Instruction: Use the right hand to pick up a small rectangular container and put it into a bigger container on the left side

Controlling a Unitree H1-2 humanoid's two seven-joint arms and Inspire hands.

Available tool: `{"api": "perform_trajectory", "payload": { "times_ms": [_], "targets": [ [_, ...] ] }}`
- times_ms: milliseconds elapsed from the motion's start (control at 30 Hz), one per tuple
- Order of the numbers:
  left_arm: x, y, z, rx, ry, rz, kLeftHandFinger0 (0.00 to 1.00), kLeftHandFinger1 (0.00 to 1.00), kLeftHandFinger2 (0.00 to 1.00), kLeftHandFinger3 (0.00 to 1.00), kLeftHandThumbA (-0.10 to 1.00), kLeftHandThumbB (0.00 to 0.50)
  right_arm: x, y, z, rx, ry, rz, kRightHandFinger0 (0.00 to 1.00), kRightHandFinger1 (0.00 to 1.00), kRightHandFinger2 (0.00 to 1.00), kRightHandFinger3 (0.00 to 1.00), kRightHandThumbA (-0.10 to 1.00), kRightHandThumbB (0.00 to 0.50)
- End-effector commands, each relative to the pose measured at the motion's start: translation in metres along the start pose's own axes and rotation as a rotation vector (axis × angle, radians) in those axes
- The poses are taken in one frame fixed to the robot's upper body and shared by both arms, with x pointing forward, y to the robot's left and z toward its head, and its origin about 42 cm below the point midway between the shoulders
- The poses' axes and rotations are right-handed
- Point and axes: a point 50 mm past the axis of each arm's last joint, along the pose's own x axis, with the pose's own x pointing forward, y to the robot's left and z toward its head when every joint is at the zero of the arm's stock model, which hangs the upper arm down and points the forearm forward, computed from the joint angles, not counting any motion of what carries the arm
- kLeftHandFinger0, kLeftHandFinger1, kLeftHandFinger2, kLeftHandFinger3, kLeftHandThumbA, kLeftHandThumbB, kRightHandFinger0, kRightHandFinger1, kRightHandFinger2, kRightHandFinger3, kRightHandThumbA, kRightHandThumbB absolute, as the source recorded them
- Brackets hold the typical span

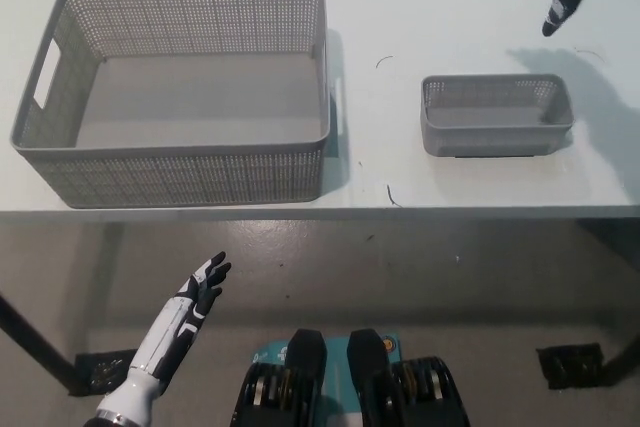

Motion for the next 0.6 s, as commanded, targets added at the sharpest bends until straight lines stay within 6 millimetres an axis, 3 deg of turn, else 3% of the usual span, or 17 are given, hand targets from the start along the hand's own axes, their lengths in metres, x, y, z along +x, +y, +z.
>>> {"api": "perform_trajectory", "payload": {
  "times_ms": [0,200,367,433,500,567],
  "targets": [
    [0.005,0.007,0.013,0.038,-0.073,-0.020,1.00,1.00,1.00,1.00,1.00,0.322,-0.013,-0.037,0.025,-0.116,0.011,-0.010,1.00,1.00,1.00,1.00,1.00,0.354],
    [0.006,0.007,0.014,0.047,-0.082,-0.028,1.00,1.00,1.00,1.00,1.00,0.311,0.012,-0.023,0.040,-0.092,-0.019,0.036,1.00,1.00,1.00,1.00,1.00,0.319],
    [0.004,0.005,0.015,0.043,-0.082,-0.036,1.00,1.00,1.00,1.00,1.00,0.305,0.034,-0.001,0.051,-0.065,0.052,0.053,1.00,1.00,1.00,1.00,1.00,0.417],
    [0.005,0.004,0.017,0.038,-0.084,-0.042,1.00,1.00,1.00,1.00,1.00,0.309,0.041,0.008,0.051,-0.064,0.071,0.067,1.00,1.00,1.00,1.00,1.00,0.408],
    [0.004,0.004,0.017,0.039,-0.087,-0.045,1.00,1.00,1.00,1.00,1.00,0.309,0.048,0.021,0.053,-0.097,0.025,0.095,1.00,1.00,1.00,1.00,1.00,0.317],
    [0.004,0.005,0.018,0.045,-0.092,-0.041,1.00,1.00,1.00,1.00,1.00,0.304,0.055,0.030,0.054,-0.118,0.026,0.094,1.00,1.00,1.00,1.00,1.00,0.338]
  ]
}}
